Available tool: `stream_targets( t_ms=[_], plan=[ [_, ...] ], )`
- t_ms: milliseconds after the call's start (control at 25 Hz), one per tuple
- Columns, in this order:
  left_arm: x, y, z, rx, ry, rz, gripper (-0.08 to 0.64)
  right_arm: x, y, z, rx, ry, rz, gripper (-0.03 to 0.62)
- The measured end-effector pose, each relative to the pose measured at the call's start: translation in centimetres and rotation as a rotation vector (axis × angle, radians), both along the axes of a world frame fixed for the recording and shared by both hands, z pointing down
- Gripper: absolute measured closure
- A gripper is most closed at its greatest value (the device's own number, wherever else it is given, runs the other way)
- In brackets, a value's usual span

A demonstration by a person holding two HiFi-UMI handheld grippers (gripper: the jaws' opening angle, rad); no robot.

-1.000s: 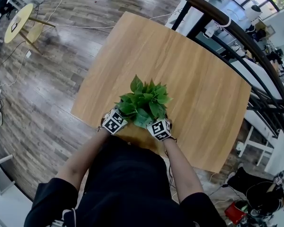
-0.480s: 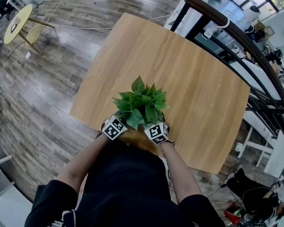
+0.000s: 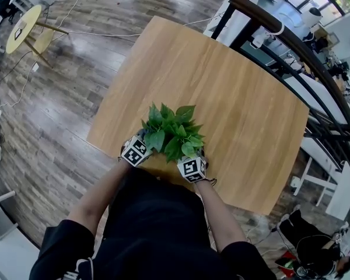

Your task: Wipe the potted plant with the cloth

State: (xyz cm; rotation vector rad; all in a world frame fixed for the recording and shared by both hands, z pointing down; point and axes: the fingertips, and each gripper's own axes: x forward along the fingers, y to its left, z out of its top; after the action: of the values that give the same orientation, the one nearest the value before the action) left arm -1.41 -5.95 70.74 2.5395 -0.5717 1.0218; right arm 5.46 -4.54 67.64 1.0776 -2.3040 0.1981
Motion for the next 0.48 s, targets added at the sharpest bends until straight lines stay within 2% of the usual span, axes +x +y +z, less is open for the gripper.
stream_targets(
  t_ms=[160, 360, 480],
  plan=[
    [0.3, 0.0, 0.1, -0.01, 0.007, 0.007, 0.466, -0.6, -1.9, -0.6, -0.01, -0.025, -0.052, 0.266],
    [0.8, 0.2, -0.1, -0.016, 0.019, -0.012, 0.466, -0.6, -2.0, -0.3, -0.025, -0.047, -0.003, 0.267],
    [2.1, 2.3, -0.1, -0.046, 0.043, 0.031, 0.466, -0.4, -1.9, -0.2, -0.03, -0.055, 0.022, 0.267]
  ],
)
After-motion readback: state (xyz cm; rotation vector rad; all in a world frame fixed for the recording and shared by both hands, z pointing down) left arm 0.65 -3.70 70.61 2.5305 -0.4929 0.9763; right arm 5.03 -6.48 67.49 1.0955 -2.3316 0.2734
